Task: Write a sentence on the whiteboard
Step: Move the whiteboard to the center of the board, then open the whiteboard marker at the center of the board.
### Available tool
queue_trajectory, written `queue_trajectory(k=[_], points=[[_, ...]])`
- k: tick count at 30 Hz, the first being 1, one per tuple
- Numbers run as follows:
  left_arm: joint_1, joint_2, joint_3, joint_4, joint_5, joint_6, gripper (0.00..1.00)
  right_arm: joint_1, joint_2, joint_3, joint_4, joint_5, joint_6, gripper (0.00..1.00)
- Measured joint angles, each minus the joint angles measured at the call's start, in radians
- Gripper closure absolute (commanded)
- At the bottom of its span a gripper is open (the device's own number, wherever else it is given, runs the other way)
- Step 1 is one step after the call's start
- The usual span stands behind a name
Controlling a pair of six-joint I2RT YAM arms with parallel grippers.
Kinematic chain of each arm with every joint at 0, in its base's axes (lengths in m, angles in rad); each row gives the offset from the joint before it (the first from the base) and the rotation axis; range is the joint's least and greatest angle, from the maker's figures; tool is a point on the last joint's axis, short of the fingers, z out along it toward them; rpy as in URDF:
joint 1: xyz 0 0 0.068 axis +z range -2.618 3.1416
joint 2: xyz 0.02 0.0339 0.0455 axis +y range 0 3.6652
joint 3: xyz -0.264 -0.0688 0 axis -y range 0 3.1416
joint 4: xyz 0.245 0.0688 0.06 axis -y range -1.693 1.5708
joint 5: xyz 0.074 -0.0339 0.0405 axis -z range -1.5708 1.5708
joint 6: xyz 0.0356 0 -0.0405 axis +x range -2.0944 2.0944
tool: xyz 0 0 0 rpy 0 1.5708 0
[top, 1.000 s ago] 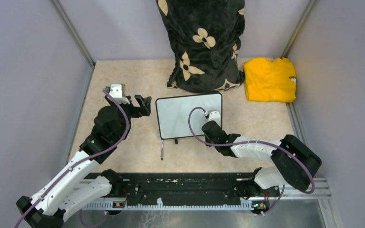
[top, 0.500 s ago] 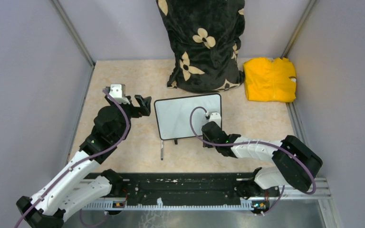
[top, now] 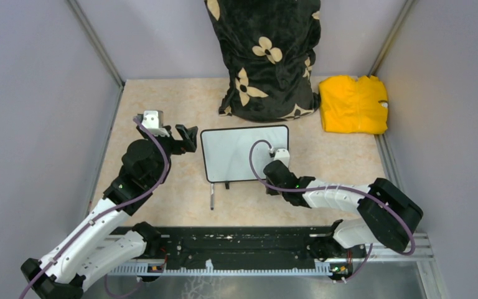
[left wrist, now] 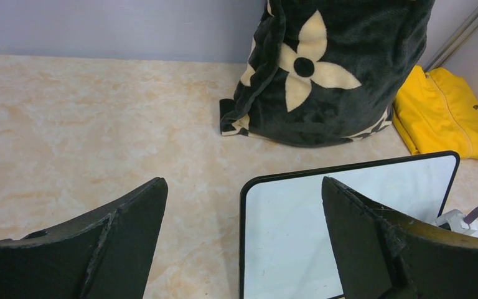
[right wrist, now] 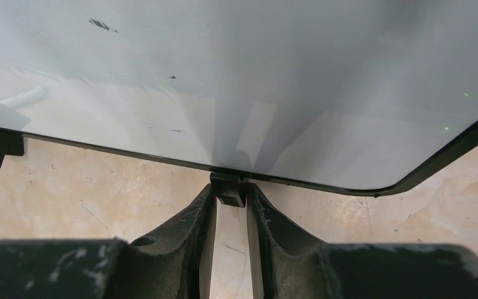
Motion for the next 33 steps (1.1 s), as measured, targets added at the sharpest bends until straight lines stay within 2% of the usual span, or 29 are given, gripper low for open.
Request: queue_trajectory(k=[5, 9, 16, 20, 22, 25, 33], points=[[0.000, -0.005, 0.000, 0.000, 0.000, 0.000, 0.01, 0.006, -0.013, 0.000, -0.022, 0.000, 0.009, 0.65], [0.000, -0.006, 0.000, 0.000, 0.000, 0.000, 0.01, 0.018, -0.112, 0.000, -0.093, 0.002, 0.015, 0.55], [0.000, -0.010, 0.000, 0.000, 0.004, 0.000, 0.01, 0.097, -0.383, 0.035, -0.285, 0.029, 0.024, 0.54], [0.000, -0.011, 0.000, 0.000, 0.013, 0.000, 0.01, 0.180, -0.446, 0.098, -0.339, 0.062, 0.045, 0.54], [0.000, -0.011, 0.000, 0.000, 0.015, 0.000, 0.01, 0.226, -0.419, 0.139, -0.341, 0.074, 0.058, 0.54], [0.000, -0.015, 0.000, 0.000, 0.015, 0.000, 0.01, 0.296, -0.296, 0.221, -0.327, 0.106, 0.067, 0.54], [0.000, -0.029, 0.000, 0.000, 0.014, -0.005, 0.01, 0.401, 0.215, 0.540, -0.303, 0.176, 0.106, 0.54]])
